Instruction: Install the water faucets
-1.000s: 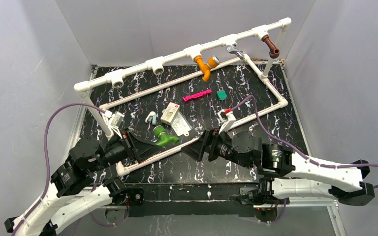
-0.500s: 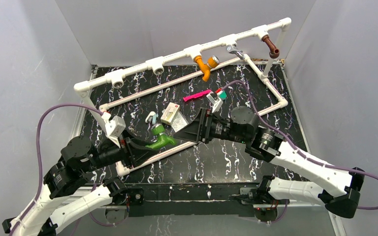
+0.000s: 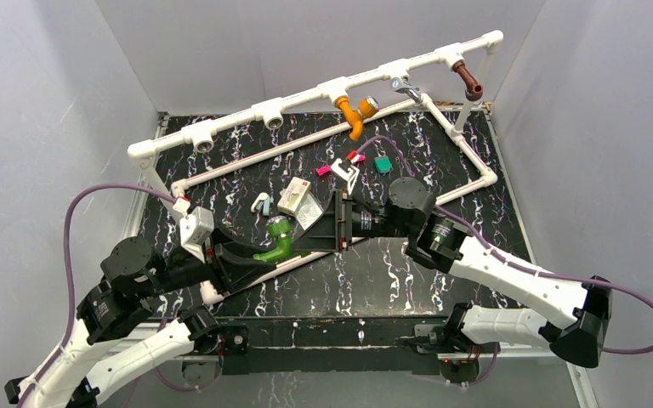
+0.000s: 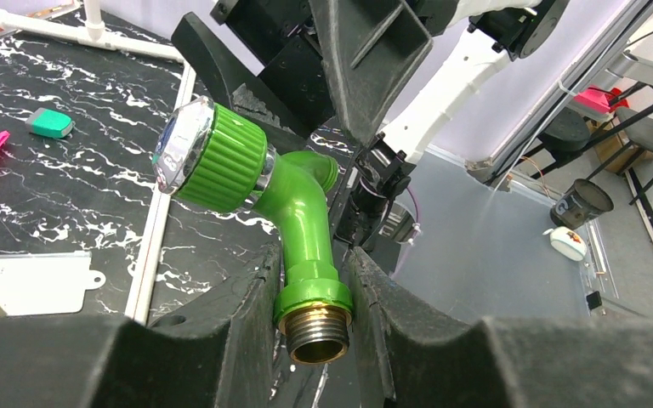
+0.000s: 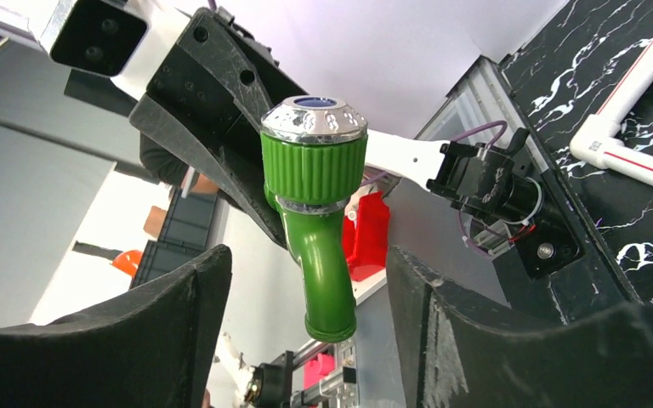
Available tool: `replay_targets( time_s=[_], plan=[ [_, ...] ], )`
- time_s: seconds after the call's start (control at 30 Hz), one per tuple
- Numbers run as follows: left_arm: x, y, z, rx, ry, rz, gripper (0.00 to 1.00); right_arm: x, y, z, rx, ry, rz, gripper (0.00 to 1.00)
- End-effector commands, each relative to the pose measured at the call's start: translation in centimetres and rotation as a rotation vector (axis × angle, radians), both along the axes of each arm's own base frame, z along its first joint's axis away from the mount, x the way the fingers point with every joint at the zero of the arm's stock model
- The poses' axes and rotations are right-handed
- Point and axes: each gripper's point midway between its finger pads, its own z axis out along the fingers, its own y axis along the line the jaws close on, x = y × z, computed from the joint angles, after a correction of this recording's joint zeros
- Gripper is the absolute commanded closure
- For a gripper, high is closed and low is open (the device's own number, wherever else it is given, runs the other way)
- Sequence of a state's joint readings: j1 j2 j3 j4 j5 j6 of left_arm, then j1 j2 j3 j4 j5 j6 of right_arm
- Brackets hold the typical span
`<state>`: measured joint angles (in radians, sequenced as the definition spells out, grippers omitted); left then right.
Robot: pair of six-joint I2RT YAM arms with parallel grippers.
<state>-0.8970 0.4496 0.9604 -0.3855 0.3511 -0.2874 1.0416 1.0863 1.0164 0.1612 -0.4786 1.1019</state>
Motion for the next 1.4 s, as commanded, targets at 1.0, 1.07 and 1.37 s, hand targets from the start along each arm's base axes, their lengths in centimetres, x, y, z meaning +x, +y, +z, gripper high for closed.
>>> replay_targets(
  time_s=[1.0,1.07,1.37],
  plan=[
    [0.1,-1.3,2.3,-0.056,-0.055,-0.047,1.00,-1.6,-1.0,0.7,0.134,-0.169,0.163,0.57],
    [0.1,-1.3,2.4,-0.060,-0.052,-0.048,1.00,-1.6,-1.1,0.7,0.141,-0.178,0.162,0.60],
    [-0.5,-1.6,2.5,-0.070,-0.036,-0.082,1.00,-1.8,-1.4,1.7,0.183,-0.207,0.160,0.61]
  ],
)
